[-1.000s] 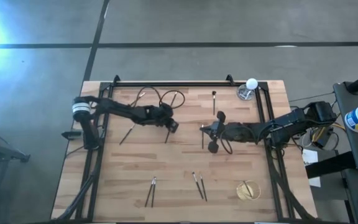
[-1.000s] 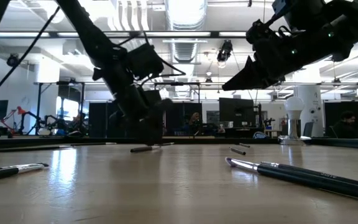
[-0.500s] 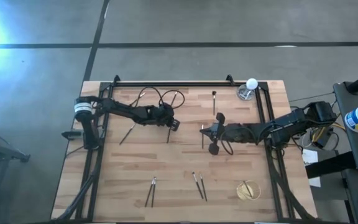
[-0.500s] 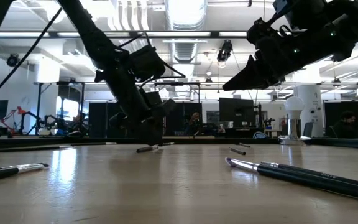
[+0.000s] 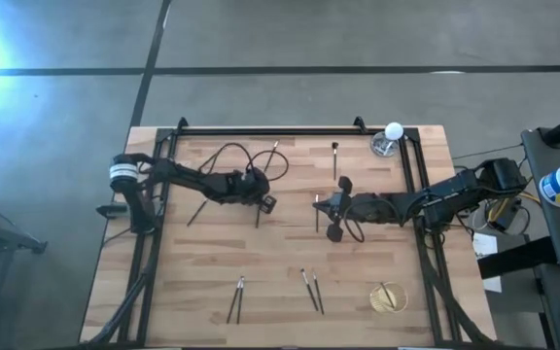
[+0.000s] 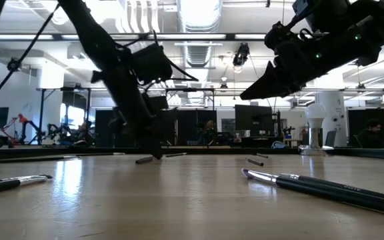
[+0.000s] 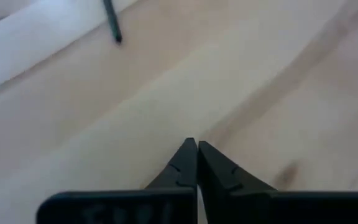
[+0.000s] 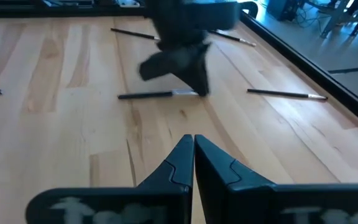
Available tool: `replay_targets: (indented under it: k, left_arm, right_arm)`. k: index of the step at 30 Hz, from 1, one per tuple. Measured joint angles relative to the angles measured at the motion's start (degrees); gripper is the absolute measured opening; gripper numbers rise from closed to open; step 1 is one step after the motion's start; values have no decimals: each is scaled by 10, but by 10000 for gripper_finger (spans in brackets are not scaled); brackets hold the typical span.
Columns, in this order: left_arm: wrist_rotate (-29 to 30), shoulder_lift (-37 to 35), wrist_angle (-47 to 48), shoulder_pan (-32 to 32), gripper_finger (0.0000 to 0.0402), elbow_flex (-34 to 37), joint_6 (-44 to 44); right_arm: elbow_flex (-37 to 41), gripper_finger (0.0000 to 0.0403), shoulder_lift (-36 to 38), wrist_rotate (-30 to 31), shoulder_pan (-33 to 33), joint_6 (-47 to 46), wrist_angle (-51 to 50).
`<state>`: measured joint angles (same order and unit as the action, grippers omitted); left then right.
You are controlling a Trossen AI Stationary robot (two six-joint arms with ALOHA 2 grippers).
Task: Pick & Place Makeup Brushes
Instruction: Put the eyeshadow brush into the makeup brush holder
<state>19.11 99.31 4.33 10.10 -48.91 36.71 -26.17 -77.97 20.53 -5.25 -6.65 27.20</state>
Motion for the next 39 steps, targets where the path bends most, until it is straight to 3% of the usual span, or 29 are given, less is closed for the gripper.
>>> replay_targets:
  k: [7, 11, 17, 20, 27, 32, 39]
  left_arm:
    - [118, -108, -101, -68, 1, 57, 2]
    - [142, -150, -312, -87, 1, 142, -19]
    - [73, -106, -669, -88, 0, 229, -138]
    - [25, -66, -766, -88, 0, 232, -190]
    - [-37, 5, -833, -88, 0, 179, -254]
    - [-60, 9, -846, -88, 0, 152, -285]
    - [-77, 9, -851, -88, 0, 144, -293]
  right_arm:
    - [5, 8, 1, 5, -15, -37, 2]
    - [9, 9, -1, 5, -15, -96, 19]
    - [2, 9, -1, -8, -15, -165, 43]
    - [-13, 18, -2, -37, -11, -195, 70]
    - [-69, 88, -21, -46, -1, -264, 80]
    - [-89, 137, -48, -40, 10, -333, 79]
    - [-90, 154, -92, -45, 27, -350, 157]
